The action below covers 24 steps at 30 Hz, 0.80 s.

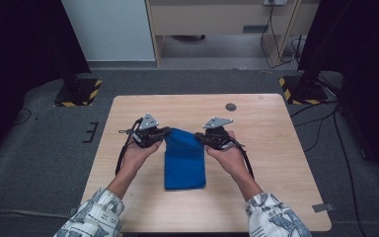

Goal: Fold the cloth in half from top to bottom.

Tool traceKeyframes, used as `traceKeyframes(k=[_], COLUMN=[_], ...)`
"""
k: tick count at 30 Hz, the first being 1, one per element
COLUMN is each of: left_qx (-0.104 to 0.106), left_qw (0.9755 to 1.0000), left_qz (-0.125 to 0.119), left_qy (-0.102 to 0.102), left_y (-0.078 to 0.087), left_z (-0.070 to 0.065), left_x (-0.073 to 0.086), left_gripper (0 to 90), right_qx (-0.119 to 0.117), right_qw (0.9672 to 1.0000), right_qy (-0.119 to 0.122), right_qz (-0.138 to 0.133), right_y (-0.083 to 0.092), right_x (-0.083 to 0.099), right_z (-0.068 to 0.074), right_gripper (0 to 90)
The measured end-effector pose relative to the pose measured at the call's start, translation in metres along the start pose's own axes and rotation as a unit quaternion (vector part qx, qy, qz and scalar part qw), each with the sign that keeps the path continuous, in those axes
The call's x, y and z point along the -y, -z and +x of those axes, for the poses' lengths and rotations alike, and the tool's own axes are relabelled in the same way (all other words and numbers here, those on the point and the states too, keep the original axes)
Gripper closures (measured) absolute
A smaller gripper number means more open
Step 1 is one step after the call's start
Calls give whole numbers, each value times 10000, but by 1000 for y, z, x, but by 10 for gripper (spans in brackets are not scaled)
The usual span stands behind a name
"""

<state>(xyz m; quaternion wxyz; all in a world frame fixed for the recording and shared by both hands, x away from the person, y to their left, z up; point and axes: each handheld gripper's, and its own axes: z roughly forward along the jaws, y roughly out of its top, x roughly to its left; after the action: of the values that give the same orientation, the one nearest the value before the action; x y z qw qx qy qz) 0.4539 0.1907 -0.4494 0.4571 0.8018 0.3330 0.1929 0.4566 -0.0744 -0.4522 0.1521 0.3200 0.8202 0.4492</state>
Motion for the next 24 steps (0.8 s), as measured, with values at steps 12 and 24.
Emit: traceKeyframes(k=[12,24], left_qx=[159,301], left_qw=[9999,9995], left_qz=[51,116], left_qy=[-18,-22], left_y=[7,9], left_z=[-12,-24], left_x=[16,33], left_gripper=[836,830], right_qx=[-149,-245], right_qw=[9999,9996], right_qy=[33,80], right_qz=[78,89], right_y=[4,12], right_x=[18,34], right_z=[9,18], right_gripper=[871,871])
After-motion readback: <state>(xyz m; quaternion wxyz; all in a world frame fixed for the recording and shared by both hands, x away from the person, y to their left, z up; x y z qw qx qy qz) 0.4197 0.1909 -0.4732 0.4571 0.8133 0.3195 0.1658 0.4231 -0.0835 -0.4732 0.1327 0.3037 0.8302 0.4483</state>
